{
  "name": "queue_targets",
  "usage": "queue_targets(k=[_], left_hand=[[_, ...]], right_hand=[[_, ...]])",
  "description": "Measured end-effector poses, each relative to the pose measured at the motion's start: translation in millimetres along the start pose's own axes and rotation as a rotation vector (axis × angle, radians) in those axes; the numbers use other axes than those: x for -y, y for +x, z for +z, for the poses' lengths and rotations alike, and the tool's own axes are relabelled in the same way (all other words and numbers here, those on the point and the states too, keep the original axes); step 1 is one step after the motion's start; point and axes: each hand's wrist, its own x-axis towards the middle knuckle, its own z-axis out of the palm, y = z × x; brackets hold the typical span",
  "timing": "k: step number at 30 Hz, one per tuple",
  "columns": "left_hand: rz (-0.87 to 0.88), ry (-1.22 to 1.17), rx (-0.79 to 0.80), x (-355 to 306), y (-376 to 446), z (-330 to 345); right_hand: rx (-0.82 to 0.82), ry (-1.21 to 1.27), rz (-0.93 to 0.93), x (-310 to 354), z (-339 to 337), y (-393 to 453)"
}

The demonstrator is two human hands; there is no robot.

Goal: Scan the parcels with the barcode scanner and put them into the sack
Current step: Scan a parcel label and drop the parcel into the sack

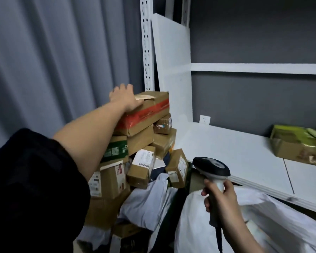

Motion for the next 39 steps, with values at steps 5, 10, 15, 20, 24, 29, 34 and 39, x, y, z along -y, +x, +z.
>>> queue_targets(k=[5, 10, 15, 20, 24, 29, 34, 39], left_hand=[[-0.12, -0.074, 0.346, 4, 28, 16], [-0.068, 0.029, 0.221, 1, 31, 13], [-0.095, 0.043, 0.087, -13, 16, 10], [-0.104, 0.055, 0.053, -20, 10, 13], [0.017, 0.04, -0.165, -22, 3, 7], [0.131, -0.332, -0.443, -36, -29, -21], [0.017, -1.256, -0.042, -62, -120, -15], [-0.185, -1.502, 0.313, -65, -219, 22]], right_hand=[[0.007, -0.023, 0.008, -5, 5, 7], [0.012, -0.012, 0.017, -6, 10, 8], [0.002, -0.006, 0.012, -6, 10, 6], [0.001, -0.016, 0.019, -8, 4, 4], [0.002, -0.006, 0.001, -5, -2, 2], [-0.005, -0.015, -0.01, 1, -13, -5], [-0.034, 0.043, -0.032, 10, -29, -23], [-0.055, 0.069, -0.097, 16, -41, -52]])
